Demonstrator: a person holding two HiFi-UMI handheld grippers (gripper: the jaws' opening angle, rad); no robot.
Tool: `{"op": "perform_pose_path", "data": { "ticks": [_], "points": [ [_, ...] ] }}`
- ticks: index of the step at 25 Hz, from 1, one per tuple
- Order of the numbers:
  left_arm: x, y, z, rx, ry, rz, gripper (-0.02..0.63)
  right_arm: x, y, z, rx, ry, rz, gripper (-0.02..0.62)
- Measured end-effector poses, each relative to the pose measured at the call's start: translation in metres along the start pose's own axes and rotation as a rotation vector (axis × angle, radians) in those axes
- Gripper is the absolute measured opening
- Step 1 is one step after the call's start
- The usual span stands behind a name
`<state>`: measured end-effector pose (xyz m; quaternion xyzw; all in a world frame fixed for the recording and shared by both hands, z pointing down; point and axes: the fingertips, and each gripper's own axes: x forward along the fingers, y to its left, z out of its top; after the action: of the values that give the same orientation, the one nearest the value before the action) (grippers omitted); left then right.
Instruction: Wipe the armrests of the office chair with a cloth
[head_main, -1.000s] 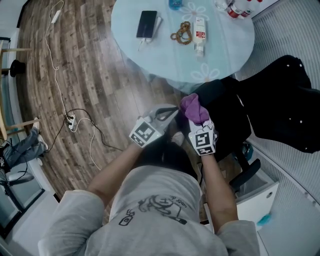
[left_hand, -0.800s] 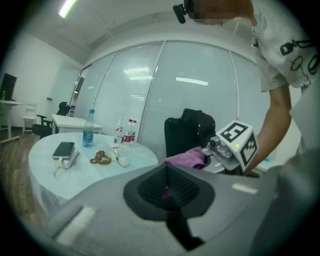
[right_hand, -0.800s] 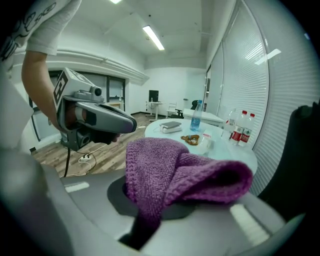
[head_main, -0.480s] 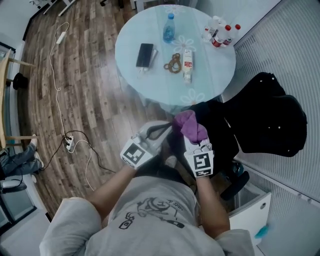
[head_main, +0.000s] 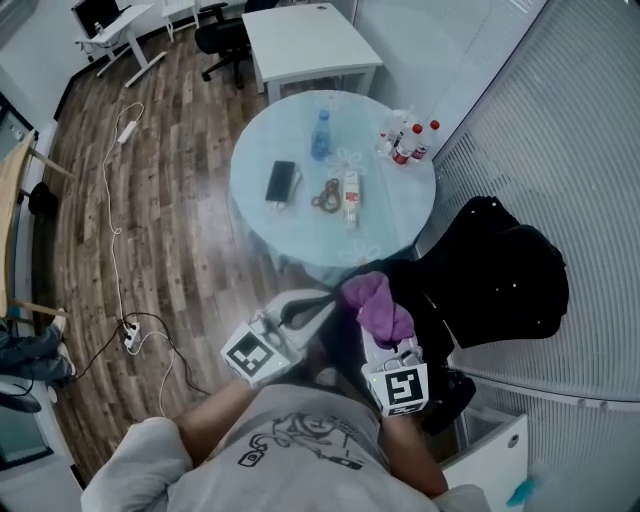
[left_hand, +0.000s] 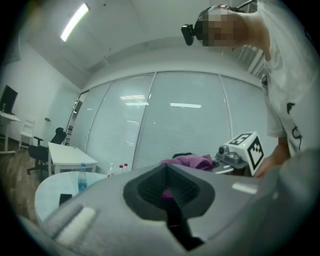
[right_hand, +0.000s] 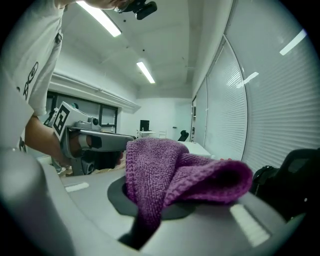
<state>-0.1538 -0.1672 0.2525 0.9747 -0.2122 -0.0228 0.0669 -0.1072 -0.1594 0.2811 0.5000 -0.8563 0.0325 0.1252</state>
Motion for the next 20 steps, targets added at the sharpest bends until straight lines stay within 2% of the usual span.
{"op": "perform_pose_path", "data": {
  "ticks": [9,14,20],
  "points": [
    [-0.017,-0.048,0.074,0.039,-0.044,-0.030,0.002,-0.060,0.014,0.064,-0.007,-0.057,0.013,0.032],
    [-0.023,-0.069,0.090,0.072,-0.046,-0.028,0.002,-0.084,0.021,0.089,0.015,-0.089,0.019,0.032],
    [-0.025,-0.083,0.094,0.059,-0.043,-0.021,0.002,-0.095,0.025,0.098,0.018,-0.104,0.028,0.032]
  ]
}}
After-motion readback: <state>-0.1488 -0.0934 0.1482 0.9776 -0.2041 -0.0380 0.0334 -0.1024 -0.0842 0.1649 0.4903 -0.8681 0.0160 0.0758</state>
